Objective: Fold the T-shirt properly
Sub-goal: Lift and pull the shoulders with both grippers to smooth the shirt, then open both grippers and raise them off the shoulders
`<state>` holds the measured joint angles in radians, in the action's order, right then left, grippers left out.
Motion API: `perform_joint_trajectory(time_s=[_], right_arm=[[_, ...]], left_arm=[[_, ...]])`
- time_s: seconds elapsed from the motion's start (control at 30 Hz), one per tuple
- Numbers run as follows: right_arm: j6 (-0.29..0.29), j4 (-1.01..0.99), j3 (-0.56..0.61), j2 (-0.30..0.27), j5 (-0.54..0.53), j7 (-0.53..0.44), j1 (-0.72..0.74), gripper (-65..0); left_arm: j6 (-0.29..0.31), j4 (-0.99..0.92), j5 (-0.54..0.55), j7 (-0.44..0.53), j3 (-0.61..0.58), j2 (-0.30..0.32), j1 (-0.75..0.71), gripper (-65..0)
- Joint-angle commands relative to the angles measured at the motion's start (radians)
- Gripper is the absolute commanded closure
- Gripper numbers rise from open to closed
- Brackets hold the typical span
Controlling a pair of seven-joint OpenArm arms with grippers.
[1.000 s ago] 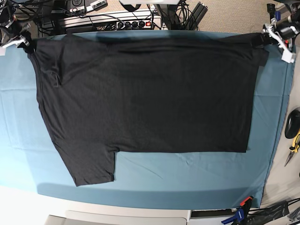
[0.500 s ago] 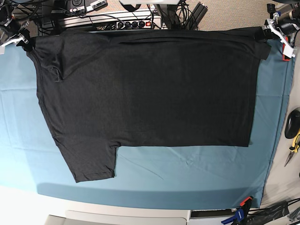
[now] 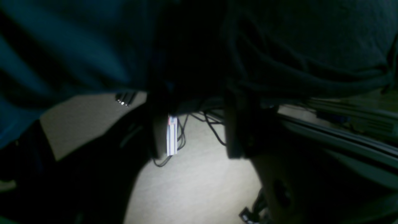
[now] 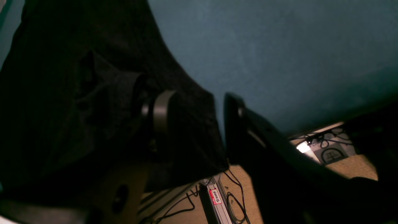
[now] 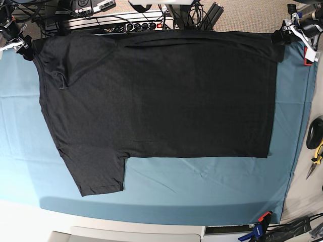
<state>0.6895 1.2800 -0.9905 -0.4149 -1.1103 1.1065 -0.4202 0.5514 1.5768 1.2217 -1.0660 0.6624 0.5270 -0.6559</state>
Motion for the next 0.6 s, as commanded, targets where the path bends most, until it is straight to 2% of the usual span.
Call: perform_joint_trajectory(time_s=[0.0,0.2,0.3,0.4,0.57], right_arm=[[0.009,0.017,-0.026,-0.028,-0.026,-0.018,0.0,-24.5],[0.009,0.097,-0.112,-0.028,-0.026,-0.014,0.005,-24.5],[0.009,0.171,-0.112,-0.028,-0.027,-0.006,0.005,-24.5],[0.009,0.252,-0.108,-0.028,-0.026,-0.005,0.008,-24.5],[0.009,0.358,-0.089,-0.018,-0.039,0.071,-0.002,-24.5]], left_arm=[[0.008,0.032,0.0,0.004,0.011,0.022,-0.007,-29.6],[0.007,0.171,-0.08,0.002,0.057,0.022,-0.009,-29.6],[0.006,0.241,-0.122,0.028,0.107,0.022,-0.009,-29.6],[-0.02,0.291,-0.138,0.052,0.159,0.022,-0.009,-29.6],[-0.019,0.319,-0.157,0.064,0.198,0.022,-0.009,-29.6]])
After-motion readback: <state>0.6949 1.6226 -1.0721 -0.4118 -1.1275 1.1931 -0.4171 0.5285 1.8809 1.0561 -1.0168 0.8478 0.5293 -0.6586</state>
